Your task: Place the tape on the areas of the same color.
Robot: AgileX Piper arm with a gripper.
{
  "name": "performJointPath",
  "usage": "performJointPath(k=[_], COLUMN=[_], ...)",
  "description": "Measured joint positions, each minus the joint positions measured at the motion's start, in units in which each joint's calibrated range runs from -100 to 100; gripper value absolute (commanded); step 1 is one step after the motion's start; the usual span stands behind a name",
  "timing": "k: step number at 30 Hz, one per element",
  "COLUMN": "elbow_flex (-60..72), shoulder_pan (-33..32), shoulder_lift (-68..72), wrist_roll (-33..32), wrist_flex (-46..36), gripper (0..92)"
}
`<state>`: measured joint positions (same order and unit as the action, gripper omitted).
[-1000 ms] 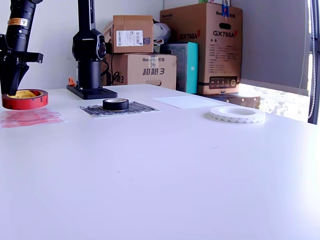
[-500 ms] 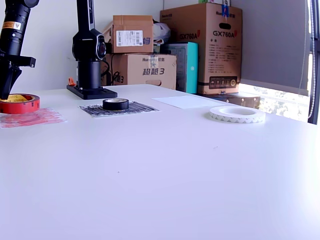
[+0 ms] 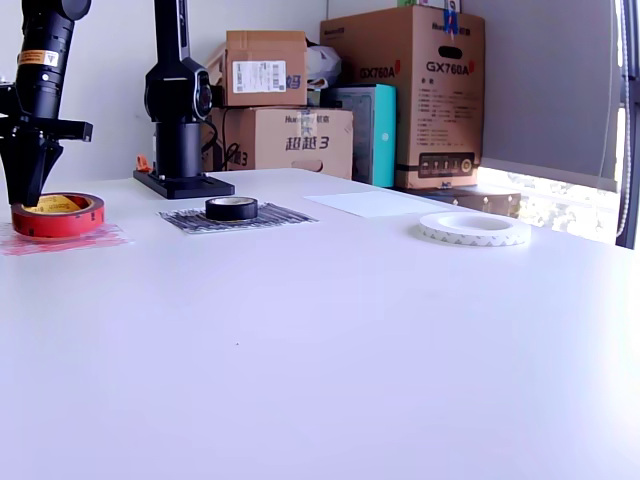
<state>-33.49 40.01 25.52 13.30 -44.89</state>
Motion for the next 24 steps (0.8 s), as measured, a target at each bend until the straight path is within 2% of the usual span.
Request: performJointPath(k=[7,12,15,24], elbow_flex=[0.00,0.00,0.00,0.00], shoulder_pan=[0.30,0.07,0.07,0.87], shoulder_lift=[0.00,0.00,0.00,0.00], wrist_roll=[0.00,0.00,0.89,2.59], wrist_flex=[0.00,0.28,0.45,1.52], gripper=[15.8,36.3,44.2,45.1])
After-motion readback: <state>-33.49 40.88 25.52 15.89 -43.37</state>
